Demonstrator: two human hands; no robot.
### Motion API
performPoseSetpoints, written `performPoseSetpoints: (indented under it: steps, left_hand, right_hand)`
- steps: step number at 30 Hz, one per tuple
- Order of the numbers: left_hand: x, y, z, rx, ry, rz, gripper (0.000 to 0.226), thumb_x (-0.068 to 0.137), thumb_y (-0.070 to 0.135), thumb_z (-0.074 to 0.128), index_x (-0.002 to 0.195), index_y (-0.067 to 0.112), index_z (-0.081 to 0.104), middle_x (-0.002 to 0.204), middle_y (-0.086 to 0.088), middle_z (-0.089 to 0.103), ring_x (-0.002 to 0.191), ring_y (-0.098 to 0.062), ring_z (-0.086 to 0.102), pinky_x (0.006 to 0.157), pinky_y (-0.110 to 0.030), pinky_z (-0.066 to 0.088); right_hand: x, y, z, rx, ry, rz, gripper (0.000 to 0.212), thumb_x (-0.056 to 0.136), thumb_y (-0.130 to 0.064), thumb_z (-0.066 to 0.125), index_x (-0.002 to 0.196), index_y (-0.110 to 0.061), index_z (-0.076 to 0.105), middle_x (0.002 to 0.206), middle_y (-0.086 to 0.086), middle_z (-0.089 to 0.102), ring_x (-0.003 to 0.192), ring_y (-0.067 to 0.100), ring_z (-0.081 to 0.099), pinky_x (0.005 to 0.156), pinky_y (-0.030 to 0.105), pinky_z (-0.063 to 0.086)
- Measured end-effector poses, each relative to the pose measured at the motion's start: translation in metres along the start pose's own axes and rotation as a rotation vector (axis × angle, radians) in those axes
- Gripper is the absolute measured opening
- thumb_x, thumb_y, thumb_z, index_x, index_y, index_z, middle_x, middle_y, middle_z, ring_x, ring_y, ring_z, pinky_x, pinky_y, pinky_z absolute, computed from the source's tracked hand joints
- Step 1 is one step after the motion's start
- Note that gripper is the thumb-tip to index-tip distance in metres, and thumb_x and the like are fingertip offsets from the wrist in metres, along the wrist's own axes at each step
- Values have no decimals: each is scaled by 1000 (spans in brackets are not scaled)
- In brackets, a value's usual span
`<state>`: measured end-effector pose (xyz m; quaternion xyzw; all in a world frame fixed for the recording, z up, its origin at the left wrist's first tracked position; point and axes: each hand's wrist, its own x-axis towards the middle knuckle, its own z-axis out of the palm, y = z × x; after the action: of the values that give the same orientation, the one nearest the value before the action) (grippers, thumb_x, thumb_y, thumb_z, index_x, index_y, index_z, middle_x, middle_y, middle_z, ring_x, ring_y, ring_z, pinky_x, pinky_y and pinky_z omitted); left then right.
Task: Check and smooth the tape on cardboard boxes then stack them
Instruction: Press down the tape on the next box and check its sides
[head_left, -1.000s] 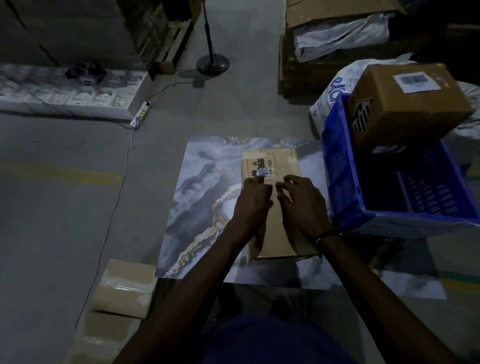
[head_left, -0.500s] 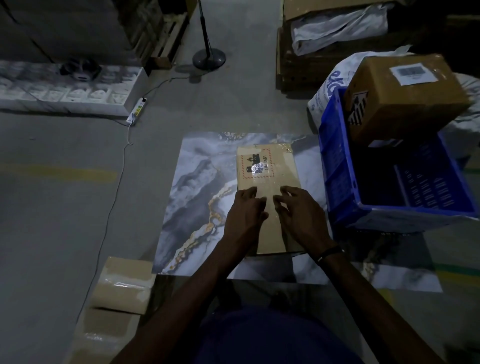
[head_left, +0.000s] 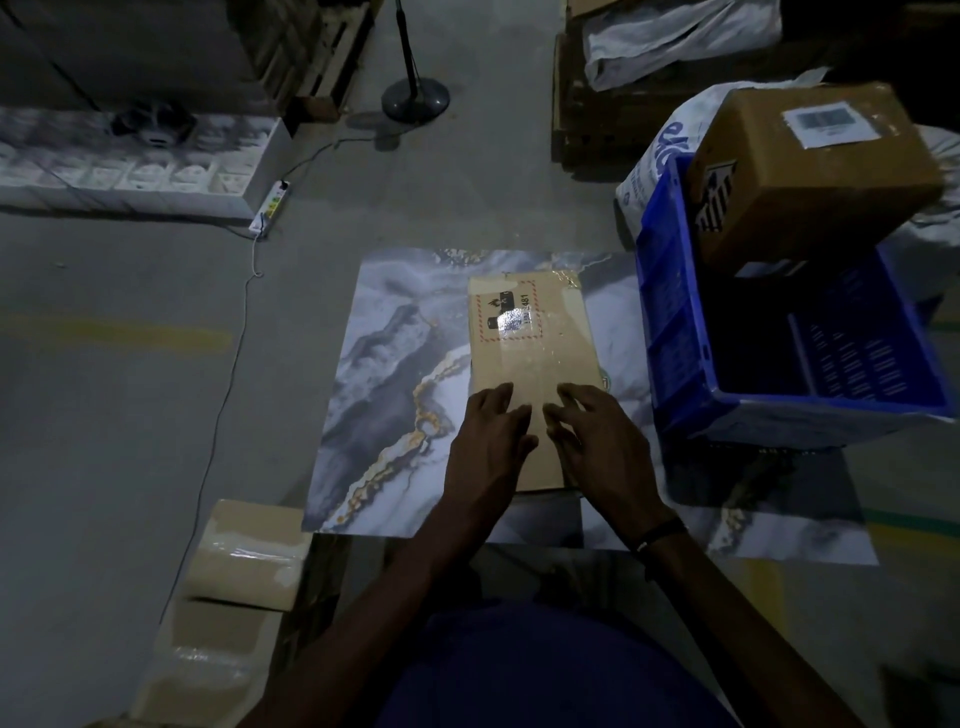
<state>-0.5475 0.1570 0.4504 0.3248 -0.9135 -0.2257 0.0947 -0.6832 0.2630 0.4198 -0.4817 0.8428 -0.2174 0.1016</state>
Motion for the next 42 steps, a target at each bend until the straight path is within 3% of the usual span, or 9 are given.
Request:
performPoseSetpoints:
  steps: [5, 9, 14, 19, 22, 27, 35, 39, 42]
  left_hand:
    - [3, 5, -11, -70, -7, -10, 25, 89, 20, 75, 110, 6, 71, 139, -19, 56, 130, -35, 46, 99, -44, 47]
    - [26, 8, -21, -73, 41, -2, 37, 84, 12, 79, 118, 2, 70, 137, -23, 58, 127, -41, 50, 101, -47, 46]
    - [41, 7, -20, -7, -58, -36, 36, 89, 19, 74, 121, 3, 69, 136, -17, 57, 129, -35, 45, 98, -46, 48]
    - [51, -2, -20, 19, -38, -28, 34, 82, 23, 81, 112, 9, 73, 120, -11, 66, 114, -31, 55, 94, -45, 52]
    - [73, -6, -25, -6, 37, -42, 46, 80, 21, 84, 123, 12, 70, 133, -13, 63, 123, -32, 55, 100, -41, 49]
    - [93, -8, -36, 53, -72, -32, 29, 71, 22, 89, 78, 9, 64, 94, -8, 63, 87, -29, 61, 73, -38, 54]
    - [59, 3, -35, 1, -33, -8, 21, 83, 14, 80, 99, 3, 73, 116, -17, 67, 108, -33, 63, 86, -39, 52]
    - [38, 5, -28, -15, -77, -29, 32, 93, 17, 70, 120, 2, 67, 144, -19, 53, 130, -34, 47, 101, -42, 44]
    - [41, 2, -26, -29, -72, -45, 35, 92, 18, 71, 123, 2, 67, 147, -18, 51, 134, -34, 45, 104, -43, 43]
  right_hand:
    - [10, 5, -3, 31, -20, -43, 32, 94, -26, 70, 125, -22, 70, 144, 2, 59, 135, 18, 50, 112, 36, 43]
    - [35, -1, -14, 29, 17, -30, 33, 100, -33, 62, 131, -25, 66, 145, -1, 58, 134, 16, 51, 107, 34, 48]
    - [49, -13, -18, -24, 1, 11, 31, 96, -26, 69, 126, -23, 70, 143, 1, 60, 135, 19, 50, 107, 38, 48]
    - [56, -9, -21, -40, 22, -21, 30, 97, -30, 67, 126, -24, 69, 140, -1, 61, 131, 17, 51, 100, 31, 47]
    - [76, -5, -24, -21, 55, -58, 35, 99, -31, 63, 133, -23, 64, 142, -1, 59, 129, 16, 51, 99, 30, 47]
    - [94, -8, -25, -64, 56, -62, 31, 99, -25, 62, 129, -21, 67, 141, 1, 60, 127, 20, 51, 95, 36, 51]
    - [70, -5, -24, 23, 33, -59, 35, 99, -30, 64, 132, -18, 65, 143, 4, 58, 134, 19, 49, 106, 34, 45]
    - [51, -5, -18, -10, 14, -38, 36, 97, -27, 67, 131, -15, 65, 146, 7, 57, 136, 23, 49, 110, 41, 44]
    - [50, -6, -12, 21, 26, -40, 38, 94, -17, 71, 130, -10, 66, 145, 12, 57, 135, 29, 51, 109, 49, 47]
